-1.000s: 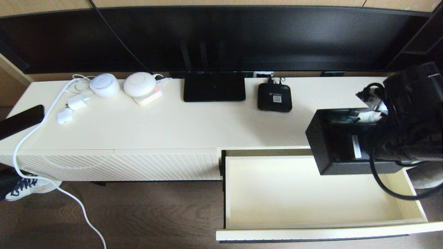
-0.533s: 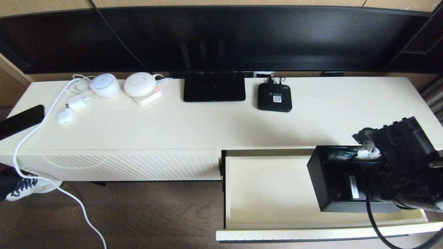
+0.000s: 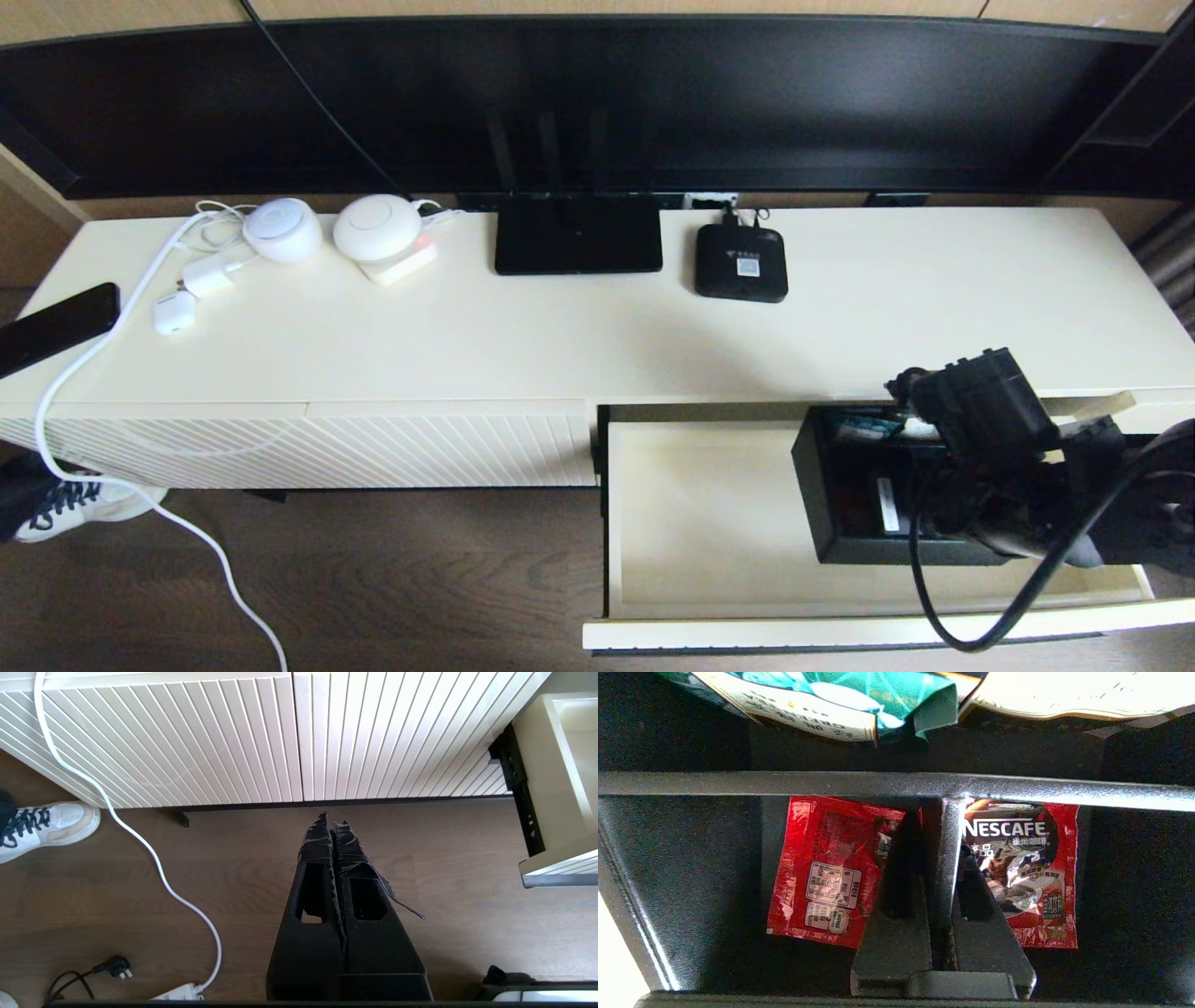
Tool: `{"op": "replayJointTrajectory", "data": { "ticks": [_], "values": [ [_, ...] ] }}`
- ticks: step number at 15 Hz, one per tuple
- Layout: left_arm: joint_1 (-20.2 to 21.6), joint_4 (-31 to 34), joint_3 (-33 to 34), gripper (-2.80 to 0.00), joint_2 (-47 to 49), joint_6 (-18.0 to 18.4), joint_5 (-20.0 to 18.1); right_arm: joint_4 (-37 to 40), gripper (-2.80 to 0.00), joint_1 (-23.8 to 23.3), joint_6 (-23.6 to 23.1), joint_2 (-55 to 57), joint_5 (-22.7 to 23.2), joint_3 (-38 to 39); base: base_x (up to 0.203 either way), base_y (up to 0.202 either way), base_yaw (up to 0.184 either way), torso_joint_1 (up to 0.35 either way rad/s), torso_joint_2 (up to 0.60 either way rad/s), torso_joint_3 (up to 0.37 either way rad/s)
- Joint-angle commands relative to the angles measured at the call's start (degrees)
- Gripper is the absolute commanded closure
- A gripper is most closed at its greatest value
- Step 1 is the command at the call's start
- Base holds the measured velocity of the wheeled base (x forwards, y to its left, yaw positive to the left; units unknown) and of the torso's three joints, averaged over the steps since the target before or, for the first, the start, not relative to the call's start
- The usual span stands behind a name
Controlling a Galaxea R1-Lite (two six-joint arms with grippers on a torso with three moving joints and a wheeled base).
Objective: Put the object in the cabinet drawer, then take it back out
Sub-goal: Put the storage box in the drawer
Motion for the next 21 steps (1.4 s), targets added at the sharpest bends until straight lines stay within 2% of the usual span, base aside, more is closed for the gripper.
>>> {"op": "replayJointTrajectory", "data": {
  "ticks": [1, 17, 18, 19, 21],
  "values": [
    [0.00, -0.06, 0.00, 0.00, 0.00, 0.01, 0.01, -2.23, 0.00, 0.02, 0.00, 4.19, -0.20, -0.12, 0.000, 0.000, 0.000, 0.000, 0.00, 0.000],
    [0.00, 0.02, 0.00, 0.00, 0.00, 0.01, 0.01, -10.60, 0.00, -0.78, 0.52, 14.93, -0.68, -0.30, 0.000, 0.000, 0.000, 0.000, 0.00, 0.000],
    [0.00, -0.06, 0.00, 0.00, 0.00, 0.01, 0.01, -10.68, -0.47, -0.78, 0.52, 15.02, -0.75, -0.38, 0.000, 0.000, 0.000, 0.000, 0.00, 0.000],
    [0.00, 0.02, 0.00, 0.00, 0.00, 0.01, 0.01, -10.70, -2.80, -0.78, 0.52, 15.01, -0.79, -0.47, 0.000, 0.000, 0.000, 0.000, 0.00, 0.000],
    [0.00, -0.06, 0.00, 0.00, 0.00, 0.01, 0.01, -10.72, -2.80, -0.86, 0.45, 14.09, -0.75, -0.47, 0.000, 0.000, 0.000, 0.000, 0.00, 0.000]
  ]
}}
